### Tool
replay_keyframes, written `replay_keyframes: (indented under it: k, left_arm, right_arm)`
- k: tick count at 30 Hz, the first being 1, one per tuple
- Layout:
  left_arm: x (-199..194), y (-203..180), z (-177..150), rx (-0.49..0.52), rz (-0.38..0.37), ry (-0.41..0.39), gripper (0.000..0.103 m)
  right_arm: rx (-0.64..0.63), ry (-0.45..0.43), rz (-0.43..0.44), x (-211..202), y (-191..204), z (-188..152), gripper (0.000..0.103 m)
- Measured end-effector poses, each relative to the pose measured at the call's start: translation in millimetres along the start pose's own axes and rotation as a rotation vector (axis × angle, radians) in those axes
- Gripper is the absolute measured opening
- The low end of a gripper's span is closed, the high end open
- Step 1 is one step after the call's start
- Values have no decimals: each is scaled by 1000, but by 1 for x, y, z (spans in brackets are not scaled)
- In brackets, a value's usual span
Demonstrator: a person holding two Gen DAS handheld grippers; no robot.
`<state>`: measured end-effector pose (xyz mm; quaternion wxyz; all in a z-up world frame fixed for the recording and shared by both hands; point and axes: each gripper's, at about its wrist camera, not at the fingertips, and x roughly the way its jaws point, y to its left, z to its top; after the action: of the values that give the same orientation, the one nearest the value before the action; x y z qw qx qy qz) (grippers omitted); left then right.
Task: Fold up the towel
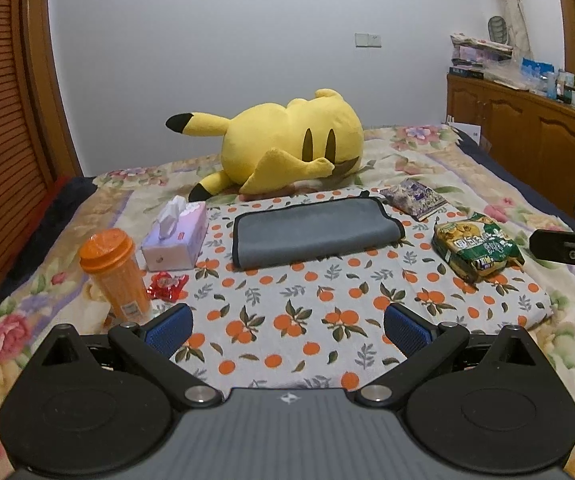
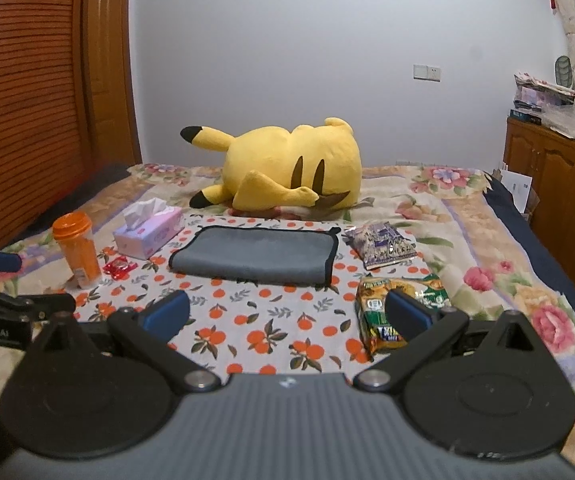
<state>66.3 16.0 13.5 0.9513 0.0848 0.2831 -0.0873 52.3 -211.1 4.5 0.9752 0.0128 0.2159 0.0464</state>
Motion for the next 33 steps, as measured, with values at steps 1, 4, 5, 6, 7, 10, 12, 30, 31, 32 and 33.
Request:
replay_keyframes:
  k: [1,4,5,6,7,10,12,30,31,32,33]
  left_arm:
    - [-1,-1,-3,-1,0,4,103]
    - [-3,-2,-11,-3,1,15,103]
    - [-4,-2,-13,-4,1,19,103]
    - [-5,-3,-16,-8,3,21,103]
    - [-5,-3,-19,-13,4,21,103]
    - [-7,-5,-27,-12,2,31,103]
    - [-9,-6,-32,-13,2,35,103]
    - [-10,-19,-70,-41,-6,84,103]
    - [-10,-19,-72,-43,-7,87,103]
    - [-9,-19,-73,-44,-6,89,103]
    - [-9,-20,-75,-44,-5,91,103]
  right_arm:
    - [3,-2,1,-2,0,-2,103]
    - [11,-3,3,-8,0,-9,103]
    - [12,-4,3,-9,0,-11,103]
    - [11,-4,3,-10,1,-14,103]
    - [12,-4,3,-12,1,-17,103]
    - [15,0,0,-13,2,-24,103]
    - [21,2,2,-15,2,-29,103]
    - [62,30,-11,-27,-12,-73,103]
    - [63,31,-14,-27,-13,-75,103]
    - [65,33,-14,-27,-15,-77,103]
    - [69,35,-13,-27,-16,-78,103]
